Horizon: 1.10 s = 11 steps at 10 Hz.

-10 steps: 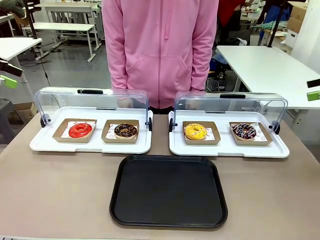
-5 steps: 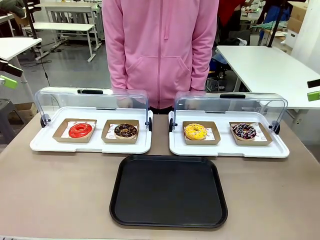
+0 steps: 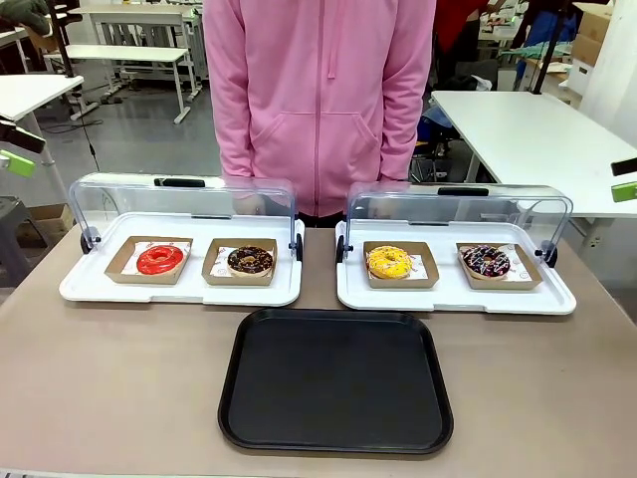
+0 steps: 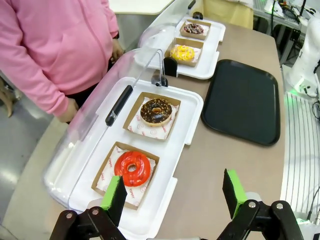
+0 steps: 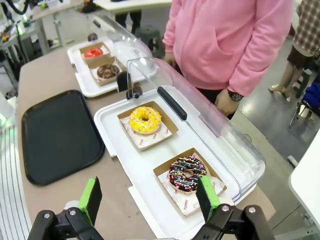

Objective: Move the first donut from the left to the tray.
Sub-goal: Pick up the Paper togo box containing the Donut indicated by the person and place it on the Handle tray.

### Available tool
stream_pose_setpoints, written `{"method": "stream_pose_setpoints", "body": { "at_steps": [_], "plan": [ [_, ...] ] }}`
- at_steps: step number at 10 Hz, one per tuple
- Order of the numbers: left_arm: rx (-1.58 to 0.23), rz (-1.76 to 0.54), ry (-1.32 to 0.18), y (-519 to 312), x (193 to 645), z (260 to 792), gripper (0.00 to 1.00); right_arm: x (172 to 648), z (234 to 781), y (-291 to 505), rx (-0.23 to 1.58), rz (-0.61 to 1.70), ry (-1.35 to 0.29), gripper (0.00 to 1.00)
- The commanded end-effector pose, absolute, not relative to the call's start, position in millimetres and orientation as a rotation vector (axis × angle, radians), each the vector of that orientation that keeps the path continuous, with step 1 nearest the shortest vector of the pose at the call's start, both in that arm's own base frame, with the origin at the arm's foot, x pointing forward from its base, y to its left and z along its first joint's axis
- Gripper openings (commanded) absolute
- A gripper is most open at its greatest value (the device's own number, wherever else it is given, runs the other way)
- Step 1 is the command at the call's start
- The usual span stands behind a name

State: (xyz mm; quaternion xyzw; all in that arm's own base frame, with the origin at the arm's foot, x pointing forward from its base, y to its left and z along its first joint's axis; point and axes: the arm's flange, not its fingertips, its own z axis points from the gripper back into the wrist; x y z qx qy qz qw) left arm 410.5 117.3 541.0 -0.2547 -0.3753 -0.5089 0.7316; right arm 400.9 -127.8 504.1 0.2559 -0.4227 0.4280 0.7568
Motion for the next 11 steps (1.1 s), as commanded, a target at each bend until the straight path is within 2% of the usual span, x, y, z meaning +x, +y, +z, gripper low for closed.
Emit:
{"method": "stream_pose_setpoints", "body": {
  "at_steps": [1,11],
  "plan": [
    [-0.574,-1.124,-0.844,116.8,411.4,543.5,1.0,405.7,505.4,-128.9,0.562,0.948,-0.964,1.0],
    [-0.574,-1.124,-0.844,116.8,411.4,543.5,1.0,405.7,505.4,-128.9,0.562,0.948,-0.964,1.0]
  ]
}}
